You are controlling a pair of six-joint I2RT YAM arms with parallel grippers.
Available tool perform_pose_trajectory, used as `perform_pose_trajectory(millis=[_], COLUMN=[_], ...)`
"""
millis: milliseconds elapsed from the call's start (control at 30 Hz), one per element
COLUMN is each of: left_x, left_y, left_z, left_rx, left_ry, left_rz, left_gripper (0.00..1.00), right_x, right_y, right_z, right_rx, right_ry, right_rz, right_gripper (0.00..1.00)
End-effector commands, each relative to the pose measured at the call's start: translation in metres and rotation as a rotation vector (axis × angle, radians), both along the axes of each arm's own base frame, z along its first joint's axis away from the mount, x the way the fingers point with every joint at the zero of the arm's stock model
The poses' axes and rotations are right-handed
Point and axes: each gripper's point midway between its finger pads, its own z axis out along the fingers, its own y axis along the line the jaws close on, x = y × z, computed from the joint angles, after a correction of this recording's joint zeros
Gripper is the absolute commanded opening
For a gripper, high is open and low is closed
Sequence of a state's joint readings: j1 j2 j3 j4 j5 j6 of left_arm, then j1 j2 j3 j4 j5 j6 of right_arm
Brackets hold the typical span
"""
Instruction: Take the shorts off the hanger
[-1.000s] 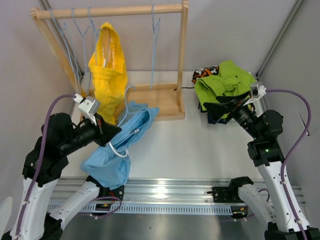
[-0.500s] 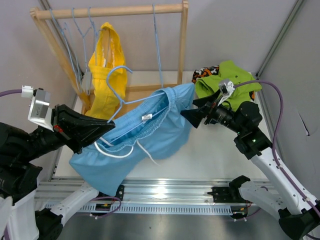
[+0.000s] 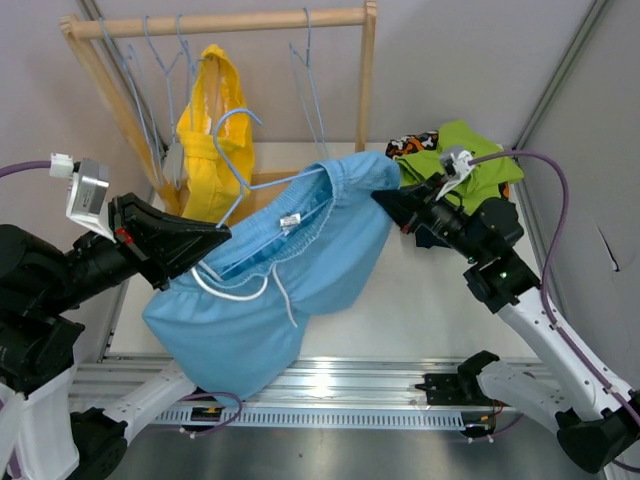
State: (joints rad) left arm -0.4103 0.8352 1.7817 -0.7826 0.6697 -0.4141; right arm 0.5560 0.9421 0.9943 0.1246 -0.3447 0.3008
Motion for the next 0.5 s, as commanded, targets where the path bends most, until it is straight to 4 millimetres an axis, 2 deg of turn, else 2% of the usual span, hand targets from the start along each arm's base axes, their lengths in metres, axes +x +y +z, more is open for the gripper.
perform_pose_trajectory(millis=[0, 100, 133, 233, 267, 333, 400, 433, 467], left_x=[0.002, 0.006, 0.008, 0.012, 0.012, 0.016, 0.022, 0.024, 0.025], left_y=[0.016, 0.018, 0.018, 0.022, 0.023, 0.023, 0.021, 0.021, 0.021], left_z=[0.013, 0.006, 0.003, -0.001, -0.001, -0.003, -0.003, -0.002, 0.000], left_rx=[0.000, 0.015, 0.022, 0.034, 0.035, 0.041, 0.045, 0.044, 0.043], left_ry=[-0.071, -0.053, -0.048, -0.041, -0.040, -0.033, -0.025, -0.028, -0.028], left_rz=[0.106, 0.129, 0.137, 0.166, 0.173, 0.184, 0.192, 0.196, 0.196], left_gripper=[0.00, 0.00, 0.00, 0.00, 0.00, 0.00, 0.00, 0.00, 0.00], right_x=[0.028, 0.054, 0.065, 0.075, 0.078, 0.079, 0.077, 0.073, 0.072], right_y=[-0.060, -0.110, -0.141, -0.188, -0.194, -0.193, -0.184, -0.175, -0.161], right_z=[0.048, 0.052, 0.046, 0.041, 0.031, 0.025, 0.013, 0.011, 0.000], right_rx=[0.058, 0.119, 0.164, 0.251, 0.261, 0.265, 0.263, 0.261, 0.242], right_ry=[-0.135, -0.090, -0.040, 0.010, 0.037, 0.052, 0.079, 0.082, 0.106], right_rz=[-0.266, -0.390, -0.429, -0.464, -0.470, -0.467, -0.443, -0.422, -0.406], right_gripper=[0.00, 0.00, 0.00, 0.00, 0.00, 0.00, 0.00, 0.00, 0.00])
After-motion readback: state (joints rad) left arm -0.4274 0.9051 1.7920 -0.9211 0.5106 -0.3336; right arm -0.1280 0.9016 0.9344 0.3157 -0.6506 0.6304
